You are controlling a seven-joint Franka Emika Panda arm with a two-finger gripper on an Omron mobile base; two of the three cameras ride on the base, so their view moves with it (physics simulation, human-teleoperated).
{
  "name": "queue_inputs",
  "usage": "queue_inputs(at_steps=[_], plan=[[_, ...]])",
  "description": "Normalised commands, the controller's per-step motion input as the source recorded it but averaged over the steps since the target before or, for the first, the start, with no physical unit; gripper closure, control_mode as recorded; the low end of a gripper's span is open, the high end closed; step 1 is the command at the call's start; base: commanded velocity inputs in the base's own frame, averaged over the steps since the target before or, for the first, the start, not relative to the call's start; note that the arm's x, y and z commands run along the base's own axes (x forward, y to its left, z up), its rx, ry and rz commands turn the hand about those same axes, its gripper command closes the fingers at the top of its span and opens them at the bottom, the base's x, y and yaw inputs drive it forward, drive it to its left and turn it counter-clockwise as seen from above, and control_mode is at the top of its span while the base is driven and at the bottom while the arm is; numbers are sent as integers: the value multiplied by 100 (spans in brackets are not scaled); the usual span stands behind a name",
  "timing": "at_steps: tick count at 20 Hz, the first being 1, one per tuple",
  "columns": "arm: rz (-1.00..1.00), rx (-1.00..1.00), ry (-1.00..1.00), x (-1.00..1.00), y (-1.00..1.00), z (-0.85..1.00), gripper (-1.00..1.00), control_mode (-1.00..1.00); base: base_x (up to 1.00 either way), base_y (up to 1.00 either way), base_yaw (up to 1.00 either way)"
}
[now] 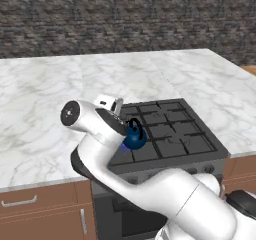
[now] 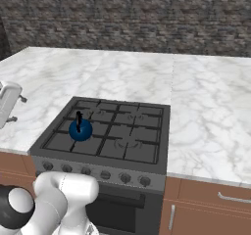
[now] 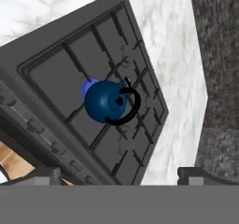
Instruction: The kettle is done boiling. Turn off the stove, then wait for 300 timesteps before moving the kettle to the dining table.
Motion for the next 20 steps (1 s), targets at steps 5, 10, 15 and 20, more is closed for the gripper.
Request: queue_inputs(at_steps=[5, 10, 15, 20], plan=[[0, -19, 0, -44, 3, -23, -100, -100, 0, 0, 0], [2, -21, 0, -31, 1, -18, -100, -100, 0, 0, 0], [5, -25, 3, -17, 7, -15, -100, -100, 0, 0, 0], [7, -24, 6, -3, 5, -23, -100, -100, 0, 0, 0]])
